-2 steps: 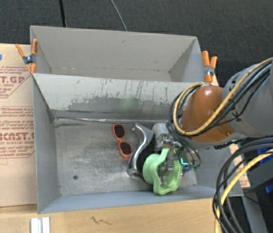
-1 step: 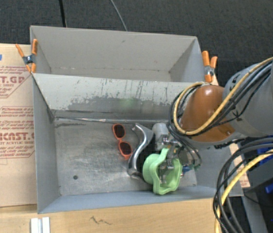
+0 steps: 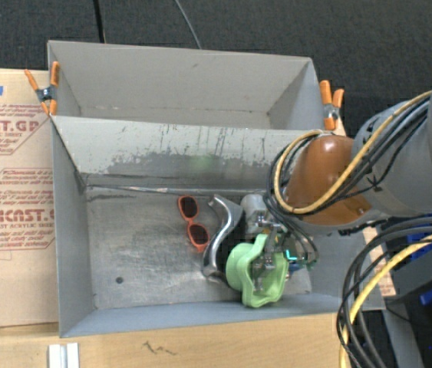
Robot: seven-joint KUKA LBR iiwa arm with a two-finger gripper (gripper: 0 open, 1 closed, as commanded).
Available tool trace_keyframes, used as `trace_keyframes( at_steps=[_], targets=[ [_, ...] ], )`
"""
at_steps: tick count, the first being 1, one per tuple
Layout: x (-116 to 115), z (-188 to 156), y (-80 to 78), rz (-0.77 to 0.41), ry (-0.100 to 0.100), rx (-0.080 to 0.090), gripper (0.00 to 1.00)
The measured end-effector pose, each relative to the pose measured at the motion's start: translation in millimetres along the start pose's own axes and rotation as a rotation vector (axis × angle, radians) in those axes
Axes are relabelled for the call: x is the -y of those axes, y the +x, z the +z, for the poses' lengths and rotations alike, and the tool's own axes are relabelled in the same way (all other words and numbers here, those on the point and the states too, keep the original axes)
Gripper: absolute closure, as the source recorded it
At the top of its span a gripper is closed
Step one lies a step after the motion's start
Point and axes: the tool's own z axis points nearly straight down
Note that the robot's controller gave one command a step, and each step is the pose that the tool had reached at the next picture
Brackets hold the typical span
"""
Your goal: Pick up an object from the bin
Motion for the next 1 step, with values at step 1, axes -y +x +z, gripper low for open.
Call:
trace_keyframes(
  at_steps=[1],
  targets=[
    [-0.1, -2.1, -0.1, -0.003, 0.0, -0.003, 1.0]
  ],
)
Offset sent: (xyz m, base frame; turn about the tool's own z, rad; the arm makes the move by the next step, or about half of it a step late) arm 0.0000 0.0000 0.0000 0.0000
